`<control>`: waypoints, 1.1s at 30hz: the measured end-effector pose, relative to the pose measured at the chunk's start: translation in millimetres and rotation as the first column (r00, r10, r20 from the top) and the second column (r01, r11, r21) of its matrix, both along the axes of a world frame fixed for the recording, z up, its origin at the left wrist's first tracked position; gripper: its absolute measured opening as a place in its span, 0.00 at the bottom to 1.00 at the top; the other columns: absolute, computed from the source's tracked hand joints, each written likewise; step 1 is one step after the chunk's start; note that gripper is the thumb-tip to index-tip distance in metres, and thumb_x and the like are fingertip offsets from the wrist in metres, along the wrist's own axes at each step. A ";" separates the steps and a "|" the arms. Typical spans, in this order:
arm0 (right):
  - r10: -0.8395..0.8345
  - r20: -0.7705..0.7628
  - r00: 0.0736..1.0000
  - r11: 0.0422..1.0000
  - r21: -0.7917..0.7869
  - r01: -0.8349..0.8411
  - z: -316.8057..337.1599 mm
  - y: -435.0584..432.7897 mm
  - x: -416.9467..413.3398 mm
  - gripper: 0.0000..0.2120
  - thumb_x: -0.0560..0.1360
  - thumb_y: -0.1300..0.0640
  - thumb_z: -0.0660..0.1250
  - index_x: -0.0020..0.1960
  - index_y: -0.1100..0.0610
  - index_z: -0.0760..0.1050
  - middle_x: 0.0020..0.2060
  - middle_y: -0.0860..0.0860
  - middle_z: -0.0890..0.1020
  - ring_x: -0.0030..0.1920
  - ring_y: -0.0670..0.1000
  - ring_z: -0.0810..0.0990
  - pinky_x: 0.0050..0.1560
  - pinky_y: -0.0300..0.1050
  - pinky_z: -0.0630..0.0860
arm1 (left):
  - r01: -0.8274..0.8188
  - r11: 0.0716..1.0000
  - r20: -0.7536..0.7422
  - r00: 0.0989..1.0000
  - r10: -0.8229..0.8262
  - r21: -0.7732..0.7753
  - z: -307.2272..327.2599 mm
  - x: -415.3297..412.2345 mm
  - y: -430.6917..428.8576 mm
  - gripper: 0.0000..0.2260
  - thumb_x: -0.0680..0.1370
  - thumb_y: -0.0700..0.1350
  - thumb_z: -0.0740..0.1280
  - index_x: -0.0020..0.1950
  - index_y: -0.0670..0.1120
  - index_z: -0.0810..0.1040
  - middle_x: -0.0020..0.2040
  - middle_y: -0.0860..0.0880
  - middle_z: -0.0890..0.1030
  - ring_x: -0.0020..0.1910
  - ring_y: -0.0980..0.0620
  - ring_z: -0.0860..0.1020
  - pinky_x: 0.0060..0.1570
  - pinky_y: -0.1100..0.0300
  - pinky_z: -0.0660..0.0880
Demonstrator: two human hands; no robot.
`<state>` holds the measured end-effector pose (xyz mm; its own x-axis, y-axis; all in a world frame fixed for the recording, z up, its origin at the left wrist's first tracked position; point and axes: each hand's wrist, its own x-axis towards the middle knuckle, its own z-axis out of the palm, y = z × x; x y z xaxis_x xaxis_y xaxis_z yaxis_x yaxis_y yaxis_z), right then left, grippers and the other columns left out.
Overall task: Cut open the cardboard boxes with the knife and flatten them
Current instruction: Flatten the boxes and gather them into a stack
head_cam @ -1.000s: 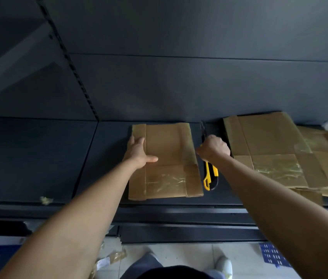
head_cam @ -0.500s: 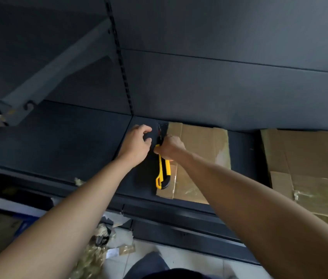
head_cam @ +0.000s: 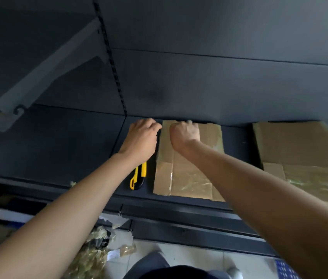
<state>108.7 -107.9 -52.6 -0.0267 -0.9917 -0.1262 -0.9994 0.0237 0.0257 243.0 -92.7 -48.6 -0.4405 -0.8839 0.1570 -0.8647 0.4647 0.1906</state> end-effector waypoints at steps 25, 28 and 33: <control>-0.822 0.386 0.418 0.518 0.204 0.831 4.2 134.8 -352.1 0.33 0.77 0.41 0.61 0.73 0.60 0.60 0.69 0.59 0.69 0.69 0.61 0.64 0.67 0.57 0.61 | 0.091 0.466 -0.369 0.748 0.552 0.880 -24.2 -313.3 56.2 0.23 0.76 0.50 0.69 0.65 0.39 0.69 0.62 0.44 0.76 0.59 0.44 0.75 0.60 0.49 0.74; -0.819 0.348 0.455 0.508 0.072 0.858 20.7 126.8 -344.1 0.32 0.78 0.40 0.58 0.73 0.60 0.60 0.70 0.59 0.66 0.70 0.60 0.61 0.67 0.56 0.58 | 0.048 0.521 -0.404 0.692 0.598 0.852 -11.1 -319.0 57.8 0.26 0.77 0.52 0.68 0.69 0.39 0.67 0.66 0.43 0.73 0.62 0.43 0.74 0.60 0.53 0.72; -0.745 0.429 0.512 0.594 0.075 0.801 30.0 108.0 -293.6 0.30 0.76 0.39 0.61 0.69 0.59 0.62 0.68 0.60 0.67 0.69 0.60 0.65 0.67 0.55 0.59 | -0.061 0.582 -0.408 0.654 0.637 0.811 14.0 -274.2 49.5 0.33 0.79 0.53 0.64 0.77 0.40 0.54 0.75 0.43 0.61 0.73 0.43 0.63 0.66 0.52 0.64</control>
<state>-184.9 0.2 -22.6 -0.7690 -0.6072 -0.1997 -0.5002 0.7662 -0.4035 -31.2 -43.2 -34.5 -0.1160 -0.8742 -0.4714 -0.4504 -0.3768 0.8095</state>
